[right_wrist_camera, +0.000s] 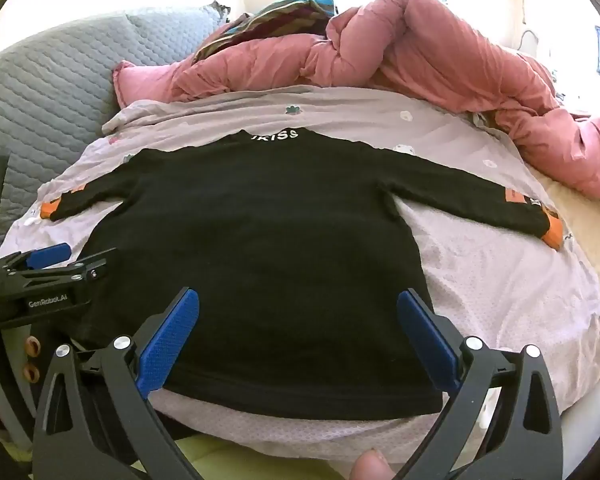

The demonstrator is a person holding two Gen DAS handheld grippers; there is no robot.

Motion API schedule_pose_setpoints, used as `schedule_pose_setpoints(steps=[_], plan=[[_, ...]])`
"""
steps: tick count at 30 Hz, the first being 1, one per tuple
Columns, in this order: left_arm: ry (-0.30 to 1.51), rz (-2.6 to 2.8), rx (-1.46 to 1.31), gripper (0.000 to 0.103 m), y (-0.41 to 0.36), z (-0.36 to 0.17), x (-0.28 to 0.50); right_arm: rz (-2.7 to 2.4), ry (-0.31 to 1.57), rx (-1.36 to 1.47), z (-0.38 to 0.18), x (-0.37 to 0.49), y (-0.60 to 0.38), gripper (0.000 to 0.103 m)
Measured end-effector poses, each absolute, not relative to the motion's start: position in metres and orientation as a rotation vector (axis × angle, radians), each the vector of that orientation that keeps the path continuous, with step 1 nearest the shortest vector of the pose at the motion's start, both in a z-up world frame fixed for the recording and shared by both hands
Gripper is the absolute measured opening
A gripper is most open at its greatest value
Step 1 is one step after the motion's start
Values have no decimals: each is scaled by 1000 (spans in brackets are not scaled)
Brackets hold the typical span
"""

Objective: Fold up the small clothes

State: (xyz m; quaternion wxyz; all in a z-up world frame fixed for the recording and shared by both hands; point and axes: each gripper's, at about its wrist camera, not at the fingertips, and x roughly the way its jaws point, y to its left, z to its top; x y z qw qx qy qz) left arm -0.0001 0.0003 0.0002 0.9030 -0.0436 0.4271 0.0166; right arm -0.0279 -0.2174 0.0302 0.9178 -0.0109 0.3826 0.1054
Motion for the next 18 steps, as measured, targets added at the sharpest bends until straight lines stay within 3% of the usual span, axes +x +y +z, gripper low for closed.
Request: schedule_pose_setpoints(steps=[18], plan=[[883, 31, -84, 95, -3, 5, 0, 221, 781, 1, 31, -29, -223, 99]])
